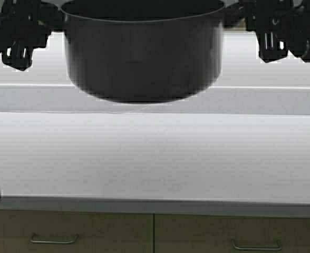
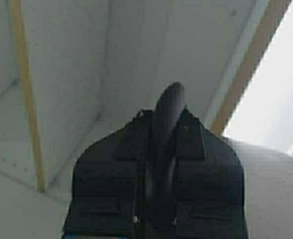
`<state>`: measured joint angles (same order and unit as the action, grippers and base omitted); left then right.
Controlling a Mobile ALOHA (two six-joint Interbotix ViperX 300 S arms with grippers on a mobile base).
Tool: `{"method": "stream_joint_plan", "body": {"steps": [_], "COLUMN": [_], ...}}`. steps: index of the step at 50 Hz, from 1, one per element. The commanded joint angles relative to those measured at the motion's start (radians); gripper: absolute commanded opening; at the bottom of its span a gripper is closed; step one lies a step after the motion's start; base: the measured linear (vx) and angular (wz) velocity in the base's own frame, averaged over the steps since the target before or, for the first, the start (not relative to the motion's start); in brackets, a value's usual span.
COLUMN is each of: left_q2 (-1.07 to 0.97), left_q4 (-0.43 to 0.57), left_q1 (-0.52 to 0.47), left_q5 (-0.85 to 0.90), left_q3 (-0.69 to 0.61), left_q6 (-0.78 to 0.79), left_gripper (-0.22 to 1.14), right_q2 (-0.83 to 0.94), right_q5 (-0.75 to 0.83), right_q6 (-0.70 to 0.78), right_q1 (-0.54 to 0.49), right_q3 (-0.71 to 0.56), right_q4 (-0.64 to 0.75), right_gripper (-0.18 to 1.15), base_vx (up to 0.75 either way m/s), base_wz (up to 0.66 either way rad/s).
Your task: Open the cabinet, put the pot inside, then close it
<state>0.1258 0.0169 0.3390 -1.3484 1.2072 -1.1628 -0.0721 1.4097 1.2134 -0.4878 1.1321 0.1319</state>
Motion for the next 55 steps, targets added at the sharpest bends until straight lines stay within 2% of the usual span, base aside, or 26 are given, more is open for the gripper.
{"method": "stream_joint_plan", "body": {"steps": [1, 13, 21, 37, 46, 55], "left_q2": [0.150, 0.379, 0.448, 0.442, 0.370, 0.285], "left_q4": [-0.009, -0.009, -0.006, 0.020, 0.021, 0.023], "left_q1": [0.051, 0.051, 0.049, 0.051, 0.049, 0.051], "left_q5": [0.115, 0.436, 0.652, 0.841, 0.943, 0.959], "left_q3": [-0.037, -0.135, -0.227, -0.449, -0.588, -0.646], "left_q6": [0.002, 0.043, 0.081, 0.100, 0.112, 0.107], "left_gripper": [0.03, 0.03, 0.03, 0.03, 0.03, 0.03], "right_q2": [-0.137, -0.291, -0.360, -0.376, -0.337, -0.285], "right_q5": [-0.087, -0.287, -0.434, -0.612, -0.730, -0.787], "right_q6": [-0.006, -0.014, -0.018, -0.021, -0.029, -0.071], "right_q1": [-0.066, -0.072, -0.072, -0.072, -0.038, -0.025], "right_q3": [-0.051, -0.114, -0.181, -0.383, -0.509, -0.589], "right_q4": [0.003, 0.003, 0.003, 0.009, 0.009, 0.011], "right_gripper": [0.08, 0.08, 0.08, 0.08, 0.08, 0.08], "base_vx": [0.00, 0.00, 0.00, 0.00, 0.00, 0.00], "base_wz": [0.00, 0.00, 0.00, 0.00, 0.00, 0.00]}}
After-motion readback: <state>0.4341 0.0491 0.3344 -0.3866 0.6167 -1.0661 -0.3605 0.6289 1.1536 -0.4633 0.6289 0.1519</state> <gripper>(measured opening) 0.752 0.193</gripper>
